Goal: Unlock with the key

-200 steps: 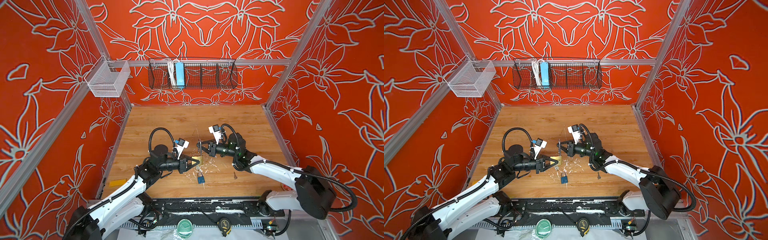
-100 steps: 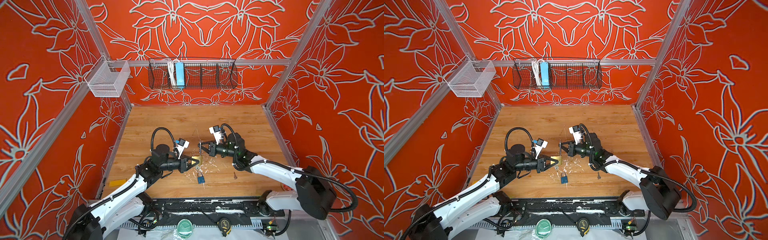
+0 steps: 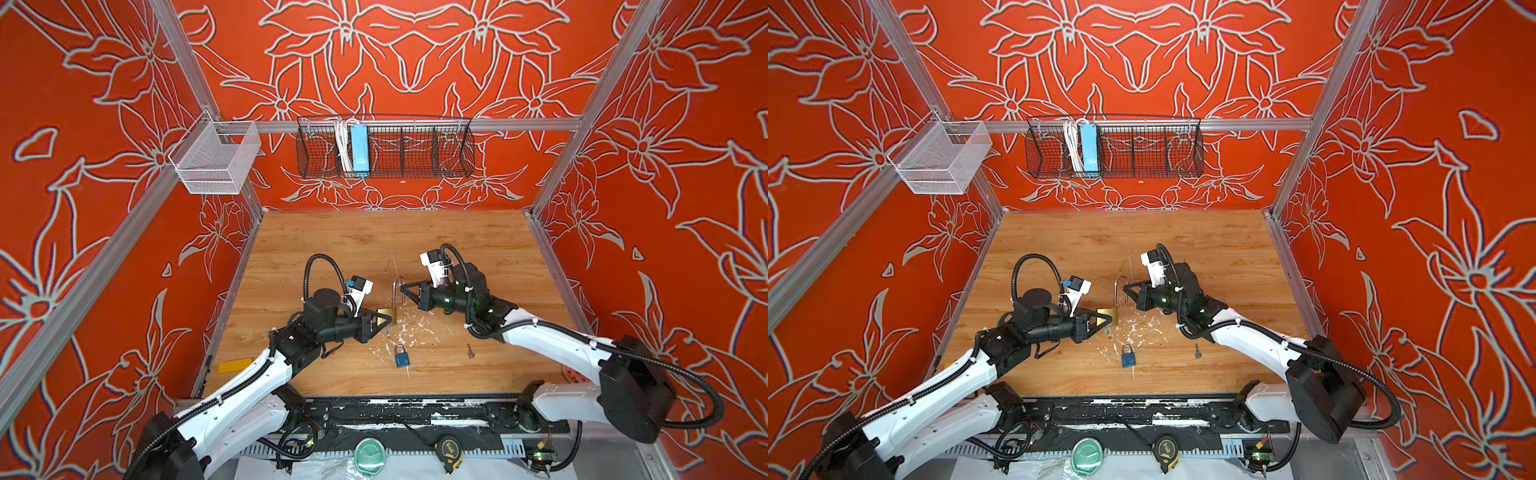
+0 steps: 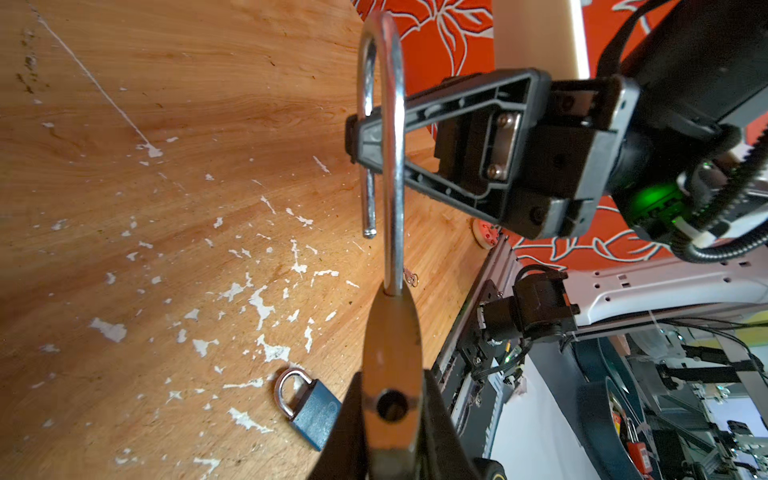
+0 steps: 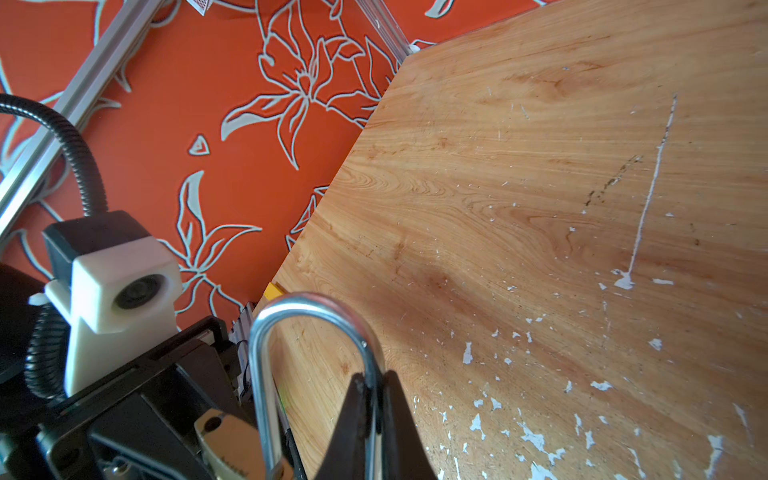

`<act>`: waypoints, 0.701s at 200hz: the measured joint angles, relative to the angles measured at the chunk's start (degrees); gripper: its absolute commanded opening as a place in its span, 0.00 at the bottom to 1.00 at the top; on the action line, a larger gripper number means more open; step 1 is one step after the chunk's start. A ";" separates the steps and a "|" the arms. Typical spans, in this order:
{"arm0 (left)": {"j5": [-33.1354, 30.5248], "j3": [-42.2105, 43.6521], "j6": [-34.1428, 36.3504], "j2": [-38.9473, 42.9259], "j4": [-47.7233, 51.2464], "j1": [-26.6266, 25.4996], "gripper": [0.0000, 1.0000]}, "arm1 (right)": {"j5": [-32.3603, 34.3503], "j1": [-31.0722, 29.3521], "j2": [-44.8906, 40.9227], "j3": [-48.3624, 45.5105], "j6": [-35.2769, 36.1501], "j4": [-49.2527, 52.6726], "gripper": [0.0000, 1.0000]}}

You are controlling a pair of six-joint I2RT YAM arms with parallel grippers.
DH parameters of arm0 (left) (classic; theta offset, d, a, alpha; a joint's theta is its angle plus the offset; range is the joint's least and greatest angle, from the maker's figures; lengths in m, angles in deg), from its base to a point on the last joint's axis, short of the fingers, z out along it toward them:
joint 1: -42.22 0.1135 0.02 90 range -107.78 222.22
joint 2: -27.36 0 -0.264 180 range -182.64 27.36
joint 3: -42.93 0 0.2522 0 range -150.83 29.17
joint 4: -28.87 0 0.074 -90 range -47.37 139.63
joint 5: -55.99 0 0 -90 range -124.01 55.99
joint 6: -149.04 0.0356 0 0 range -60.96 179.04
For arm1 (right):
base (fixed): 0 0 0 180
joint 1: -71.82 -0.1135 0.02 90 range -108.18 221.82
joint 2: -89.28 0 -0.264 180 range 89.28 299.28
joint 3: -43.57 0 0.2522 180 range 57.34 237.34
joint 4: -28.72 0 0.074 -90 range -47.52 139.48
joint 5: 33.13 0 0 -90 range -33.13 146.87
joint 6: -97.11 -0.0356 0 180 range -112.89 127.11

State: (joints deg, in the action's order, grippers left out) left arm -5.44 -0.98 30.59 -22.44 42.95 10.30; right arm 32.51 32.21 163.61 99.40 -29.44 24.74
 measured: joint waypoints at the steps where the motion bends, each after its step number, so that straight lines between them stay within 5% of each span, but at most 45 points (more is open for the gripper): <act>1: -0.11 -0.07 0.09 -0.09 0.09 -0.02 0.00 | 0.02 0.00 -0.02 0.00 0.00 0.02 0.00; 140: 1.68 -7.06 4.94 -7.56 1.33 -0.57 0.00 | 7.06 0.00 -12.83 -2.60 0.92 6.86 0.00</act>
State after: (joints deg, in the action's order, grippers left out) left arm -3.75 -8.04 35.53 -30.00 44.28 9.73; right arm 39.57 32.21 150.78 96.80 -28.53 31.61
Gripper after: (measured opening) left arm 0.179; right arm 0.089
